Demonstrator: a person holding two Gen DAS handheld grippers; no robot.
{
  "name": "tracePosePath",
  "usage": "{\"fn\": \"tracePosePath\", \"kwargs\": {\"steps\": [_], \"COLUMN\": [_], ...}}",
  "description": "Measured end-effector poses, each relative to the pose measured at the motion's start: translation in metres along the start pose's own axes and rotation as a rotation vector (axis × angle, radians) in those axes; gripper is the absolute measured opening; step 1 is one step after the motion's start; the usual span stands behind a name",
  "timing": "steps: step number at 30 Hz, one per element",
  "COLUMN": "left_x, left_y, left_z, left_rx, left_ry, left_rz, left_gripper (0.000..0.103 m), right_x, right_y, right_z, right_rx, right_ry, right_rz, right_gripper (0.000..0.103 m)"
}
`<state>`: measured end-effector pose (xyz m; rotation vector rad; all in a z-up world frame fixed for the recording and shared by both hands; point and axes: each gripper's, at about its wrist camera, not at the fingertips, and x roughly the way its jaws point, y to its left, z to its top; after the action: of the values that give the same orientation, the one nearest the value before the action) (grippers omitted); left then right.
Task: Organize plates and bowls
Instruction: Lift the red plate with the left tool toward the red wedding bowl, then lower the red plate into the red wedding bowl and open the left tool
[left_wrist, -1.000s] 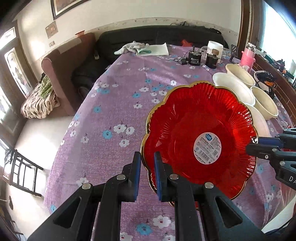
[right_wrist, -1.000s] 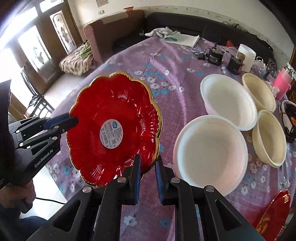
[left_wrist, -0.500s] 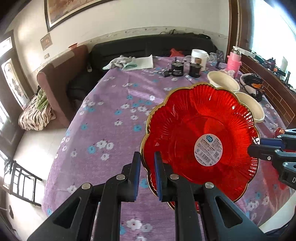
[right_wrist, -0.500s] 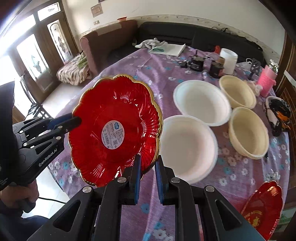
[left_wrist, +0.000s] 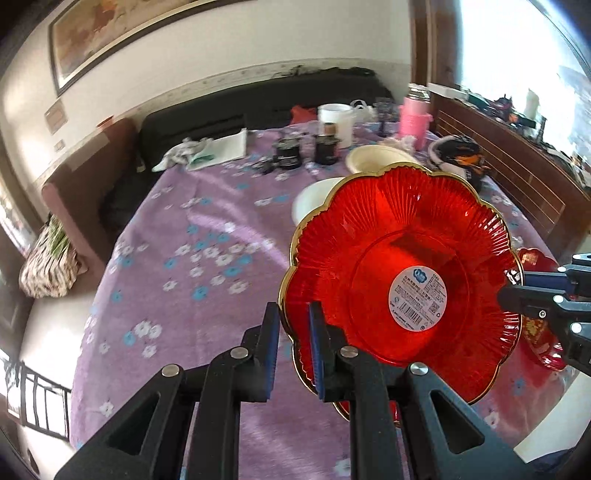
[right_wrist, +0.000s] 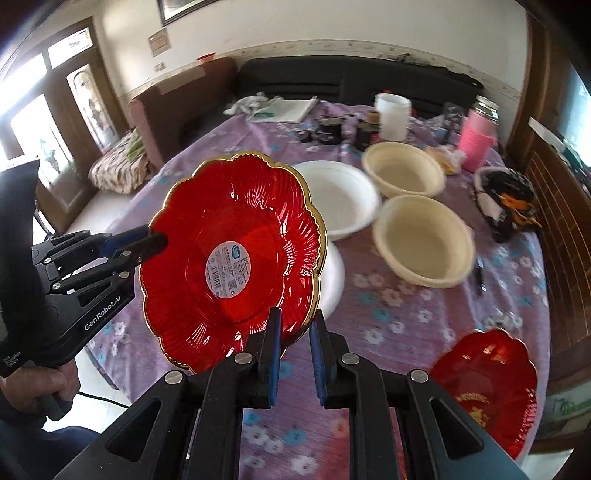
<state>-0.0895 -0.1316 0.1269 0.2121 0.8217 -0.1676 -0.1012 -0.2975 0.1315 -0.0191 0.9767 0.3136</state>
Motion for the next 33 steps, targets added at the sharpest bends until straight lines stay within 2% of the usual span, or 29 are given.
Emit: {"fn": "tracePosePath", "kwargs": {"steps": [7,17,23,29,33], "left_x": [0.009,0.026,0.043,0.062,0.063], "left_y": [-0.057,-0.157,-0.217,-0.252,-0.268], "left_z": [0.016,0.026,0.020,0.008,0.002], "left_rx": [0.104,0.312,0.418,0.473,0.528], "left_ry": [-0.002,0.021,0.068,0.140,0.134], "left_rz": [-0.070,-0.197,-0.277,-0.327,-0.315], "left_gripper": [0.015,0.016,0.017,0.019,0.030], "right_x": [-0.019,-0.046,-0.060,-0.061,-0.056], "right_y": [-0.048,-0.127,-0.168,-0.193,-0.203], "right_z": [-0.019,-0.072,-0.110,-0.136,-0.146], "right_rx": [0.095,0.297,0.422,0.490,0.522], "right_ry": [-0.001,0.031,0.065,0.111,0.137], "right_rz": [-0.048,-0.128,-0.186,-0.224,-0.204], "right_gripper": [0.016,0.016,0.016,0.016,0.016]}}
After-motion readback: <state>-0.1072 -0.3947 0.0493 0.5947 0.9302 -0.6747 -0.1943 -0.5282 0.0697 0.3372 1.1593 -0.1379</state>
